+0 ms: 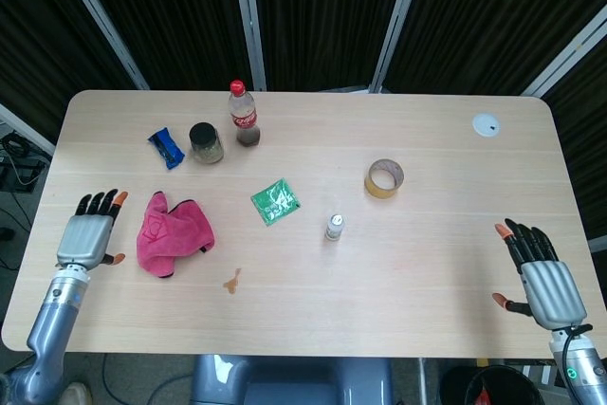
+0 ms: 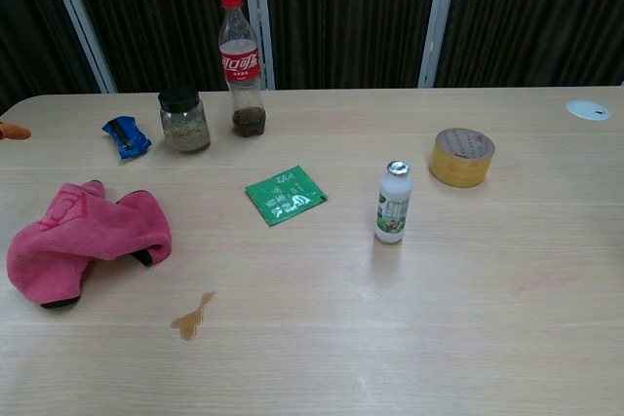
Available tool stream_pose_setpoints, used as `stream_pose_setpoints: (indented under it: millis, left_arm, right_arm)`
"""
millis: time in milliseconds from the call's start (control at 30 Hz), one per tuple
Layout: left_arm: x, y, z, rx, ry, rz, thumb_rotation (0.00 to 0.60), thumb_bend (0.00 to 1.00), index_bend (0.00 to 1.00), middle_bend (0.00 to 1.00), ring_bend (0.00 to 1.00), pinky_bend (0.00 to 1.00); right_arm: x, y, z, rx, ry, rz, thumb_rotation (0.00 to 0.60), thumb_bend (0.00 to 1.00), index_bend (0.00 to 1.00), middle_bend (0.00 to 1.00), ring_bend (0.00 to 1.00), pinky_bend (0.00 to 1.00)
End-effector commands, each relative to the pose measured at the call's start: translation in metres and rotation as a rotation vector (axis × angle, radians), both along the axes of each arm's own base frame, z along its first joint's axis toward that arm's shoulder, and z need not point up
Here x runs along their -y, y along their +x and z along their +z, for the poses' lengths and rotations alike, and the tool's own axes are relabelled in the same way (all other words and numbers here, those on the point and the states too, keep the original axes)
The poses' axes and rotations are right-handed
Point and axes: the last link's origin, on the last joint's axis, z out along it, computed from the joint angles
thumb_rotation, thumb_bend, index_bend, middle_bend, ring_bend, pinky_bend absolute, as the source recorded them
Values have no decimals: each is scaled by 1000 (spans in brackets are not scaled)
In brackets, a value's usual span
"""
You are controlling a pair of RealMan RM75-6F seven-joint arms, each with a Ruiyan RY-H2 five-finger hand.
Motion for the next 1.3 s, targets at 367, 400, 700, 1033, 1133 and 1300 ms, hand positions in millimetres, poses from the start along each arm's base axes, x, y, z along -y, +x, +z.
stream_pose_setpoints:
  millis: [367, 400, 700, 1033, 1133, 1300]
  left_arm:
    - [-24, 19, -45, -7, -57, 23, 600, 43, 0, 0, 0, 0]
    - [-24, 20, -46, -7, -61, 23, 600, 42, 0, 0, 0, 0]
    - [-15, 25, -51, 19, -84, 37, 600, 43, 0, 0, 0, 0]
    - [-1, 39, -37, 67, -100, 23, 600, 43, 0, 0, 0, 0]
    - [3, 42, -37, 73, -107, 15, 600, 43, 0, 0, 0, 0]
    - [7, 42, -36, 61, -106, 11, 600, 44, 0, 0, 0, 0]
  right_arm:
    - [2, 0, -1, 17, 11, -9, 600, 0, 0, 0, 0, 0]
    - [2, 0, -1, 17, 11, -9, 600, 0, 0, 0, 0, 0]
    - [2, 0, -1, 15, 9, -11, 600, 0, 0, 0, 0, 0]
    - [2, 1, -1, 11, 4, -13, 600, 0, 0, 0, 0, 0]
    - [2, 1, -1, 11, 2, -15, 600, 0, 0, 0, 0, 0]
    - [2, 0, -1, 15, 3, -18, 600, 0, 0, 0, 0, 0]
